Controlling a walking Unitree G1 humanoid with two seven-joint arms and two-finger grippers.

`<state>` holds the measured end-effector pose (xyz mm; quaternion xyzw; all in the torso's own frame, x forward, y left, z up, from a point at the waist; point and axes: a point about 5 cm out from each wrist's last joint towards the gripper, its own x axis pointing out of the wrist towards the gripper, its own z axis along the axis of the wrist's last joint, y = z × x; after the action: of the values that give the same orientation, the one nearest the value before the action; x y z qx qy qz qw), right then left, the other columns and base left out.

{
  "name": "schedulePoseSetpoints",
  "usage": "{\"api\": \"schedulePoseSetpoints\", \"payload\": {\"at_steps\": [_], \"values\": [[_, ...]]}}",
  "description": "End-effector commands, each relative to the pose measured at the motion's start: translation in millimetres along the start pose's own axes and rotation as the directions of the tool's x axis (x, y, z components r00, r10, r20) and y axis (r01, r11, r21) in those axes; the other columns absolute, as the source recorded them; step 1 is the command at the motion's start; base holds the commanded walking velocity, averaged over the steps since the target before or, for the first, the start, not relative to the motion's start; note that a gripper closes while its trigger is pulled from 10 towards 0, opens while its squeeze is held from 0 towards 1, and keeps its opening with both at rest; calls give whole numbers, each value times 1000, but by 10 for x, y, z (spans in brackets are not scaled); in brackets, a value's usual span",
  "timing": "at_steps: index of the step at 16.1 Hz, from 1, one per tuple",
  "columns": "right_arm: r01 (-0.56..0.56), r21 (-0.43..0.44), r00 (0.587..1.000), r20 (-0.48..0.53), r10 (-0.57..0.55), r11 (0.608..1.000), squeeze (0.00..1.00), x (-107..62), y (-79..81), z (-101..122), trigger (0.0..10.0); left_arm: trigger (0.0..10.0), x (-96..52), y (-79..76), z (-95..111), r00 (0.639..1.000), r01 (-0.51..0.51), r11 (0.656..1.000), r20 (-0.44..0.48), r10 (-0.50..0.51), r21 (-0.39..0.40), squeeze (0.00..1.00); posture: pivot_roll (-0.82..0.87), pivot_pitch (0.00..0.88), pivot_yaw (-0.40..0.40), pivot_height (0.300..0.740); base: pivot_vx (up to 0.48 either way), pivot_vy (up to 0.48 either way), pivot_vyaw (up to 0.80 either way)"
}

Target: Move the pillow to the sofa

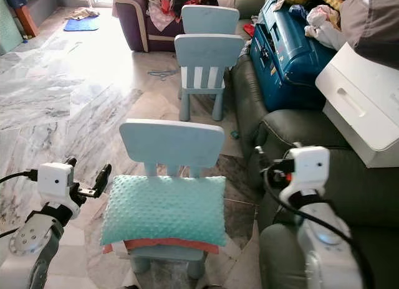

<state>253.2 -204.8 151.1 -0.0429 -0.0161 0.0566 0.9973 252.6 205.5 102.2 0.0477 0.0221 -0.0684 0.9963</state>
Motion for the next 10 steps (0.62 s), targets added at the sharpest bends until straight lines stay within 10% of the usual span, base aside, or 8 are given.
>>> {"api": "schedulePoseSetpoints", "payload": {"at_steps": [1, 10], "values": [[7, 11, 1000, -16, -7, 1000, 0, -6, 9, -21, 10000, 10000, 12, 3, -16, 1000, 8, 1000, -18, -8, 8, 0, -124, 104, -32, 740, 0, 0, 0], [-29, 45, 999, -17, 30, 999, 0, 58, 140, -40, 10000, 10000, 12, -13, -25, 1000, 6, 1000, -20, -6, 5, 0, -110, 107, -39, 740, 0, 0, 0]]}}
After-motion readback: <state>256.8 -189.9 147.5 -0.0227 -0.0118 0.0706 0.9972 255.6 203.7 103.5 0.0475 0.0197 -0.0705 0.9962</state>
